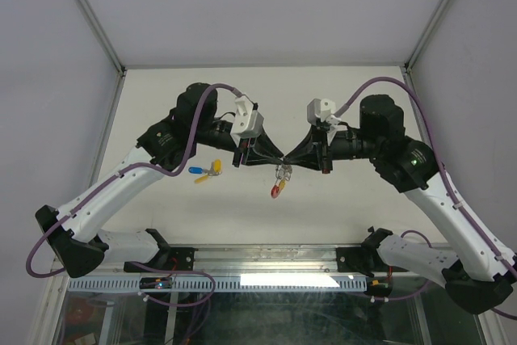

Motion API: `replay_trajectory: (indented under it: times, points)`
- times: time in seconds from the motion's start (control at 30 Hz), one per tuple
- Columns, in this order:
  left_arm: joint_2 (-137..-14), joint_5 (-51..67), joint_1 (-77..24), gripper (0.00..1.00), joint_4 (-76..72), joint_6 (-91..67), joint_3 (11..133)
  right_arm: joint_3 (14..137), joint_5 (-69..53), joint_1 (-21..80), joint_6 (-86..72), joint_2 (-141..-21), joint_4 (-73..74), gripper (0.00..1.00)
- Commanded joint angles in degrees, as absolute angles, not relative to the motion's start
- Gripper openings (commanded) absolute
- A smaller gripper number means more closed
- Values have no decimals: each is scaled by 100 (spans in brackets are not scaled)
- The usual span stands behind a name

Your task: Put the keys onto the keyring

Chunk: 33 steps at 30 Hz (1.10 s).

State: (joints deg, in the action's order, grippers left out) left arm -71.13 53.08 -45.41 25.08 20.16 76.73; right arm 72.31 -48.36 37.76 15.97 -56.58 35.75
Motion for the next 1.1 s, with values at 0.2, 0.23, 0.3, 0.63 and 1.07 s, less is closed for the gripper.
replay_trajectory:
  times: [0.2, 0.23, 0.3, 0.63, 1.07]
  points:
    - [-6770, 5583, -4571, 22, 1791, 1863, 7702, 7294, -4817, 3809, 1230, -5246, 2849, 0]
    - [-6761, 5581, -4573, 23, 1777, 1863, 7695, 7300, -4803, 3807, 1237, -5233, 2863, 0]
    - [-6738, 5560, -4575, 24, 1740, 1861, 7678, 7291, -4774, 3809, 1239, -5211, 2870, 0]
    - [-6685, 5514, -4573, 25, 1635, 1826, 7616, 7299, -4660, 3811, 1149, -5117, 2726, 0]
    - [-6668, 5459, -4571, 15, 1577, 1854, 7541, 7274, -4559, 3807, 907, -4958, 2510, 0]
